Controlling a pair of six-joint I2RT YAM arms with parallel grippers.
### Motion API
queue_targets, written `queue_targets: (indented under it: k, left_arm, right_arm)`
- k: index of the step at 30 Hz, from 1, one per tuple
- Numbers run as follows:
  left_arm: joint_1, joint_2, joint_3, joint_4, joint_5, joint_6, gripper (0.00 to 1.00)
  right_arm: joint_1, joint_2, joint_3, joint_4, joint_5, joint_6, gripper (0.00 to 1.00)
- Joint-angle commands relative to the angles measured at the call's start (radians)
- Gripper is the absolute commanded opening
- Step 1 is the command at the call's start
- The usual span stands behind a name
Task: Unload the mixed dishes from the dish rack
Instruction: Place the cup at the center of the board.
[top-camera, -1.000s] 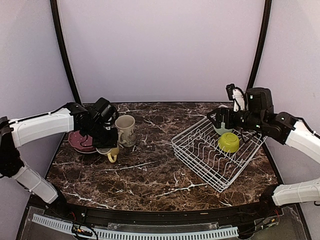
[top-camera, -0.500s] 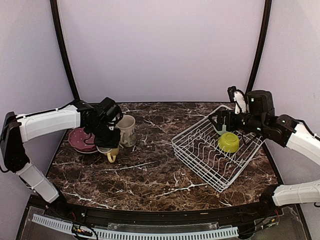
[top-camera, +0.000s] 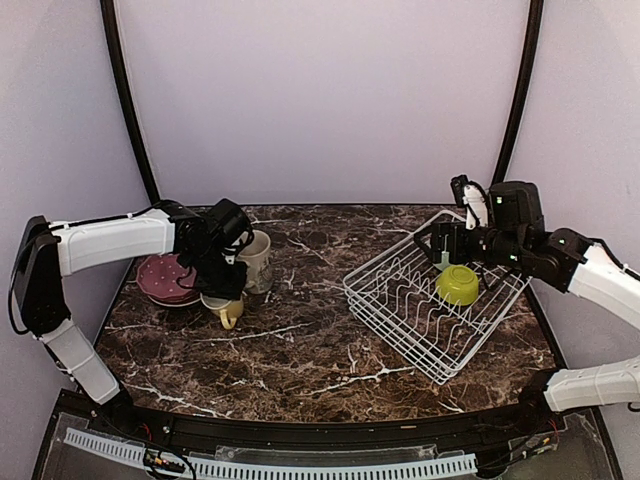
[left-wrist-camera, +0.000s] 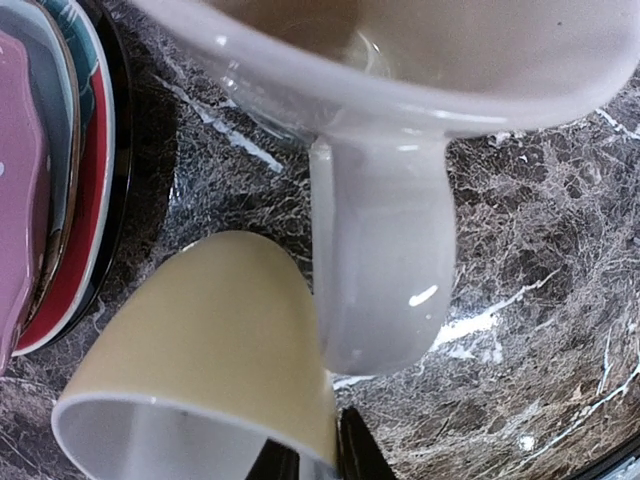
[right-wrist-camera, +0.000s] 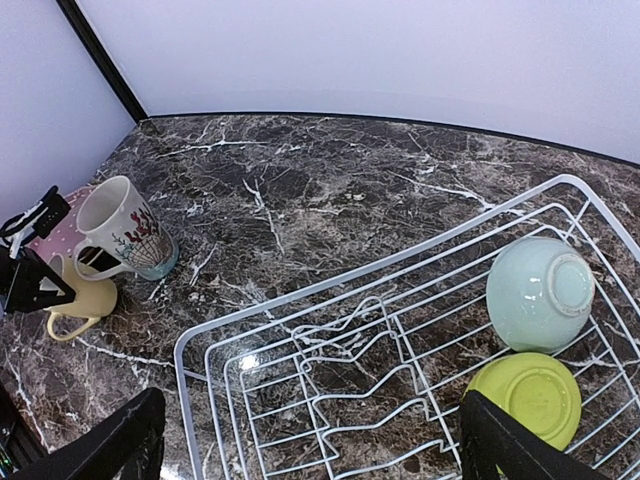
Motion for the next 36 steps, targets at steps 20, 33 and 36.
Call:
queue_targets:
  k: [20,33,36]
  left_arm:
    - [0.002,-0.232,0.032,-0.027,-0.061,0.083,0.62]
    - [0.002,-0.409,0.104,0.366,0.065,0.31,0.78]
    - [0.002,-0.372,0.171,0.437,0.116,0.355,0.79]
  right_arm:
    - [-0.004,0.049,0.028,-0.047,0.009,0.027,0.99]
    - [-0.012,0.148,0.098,-0.281,0.163,0.113,0.99]
    - [-0.024,0.194,0.123,-0.317,0.196,0.129,0.99]
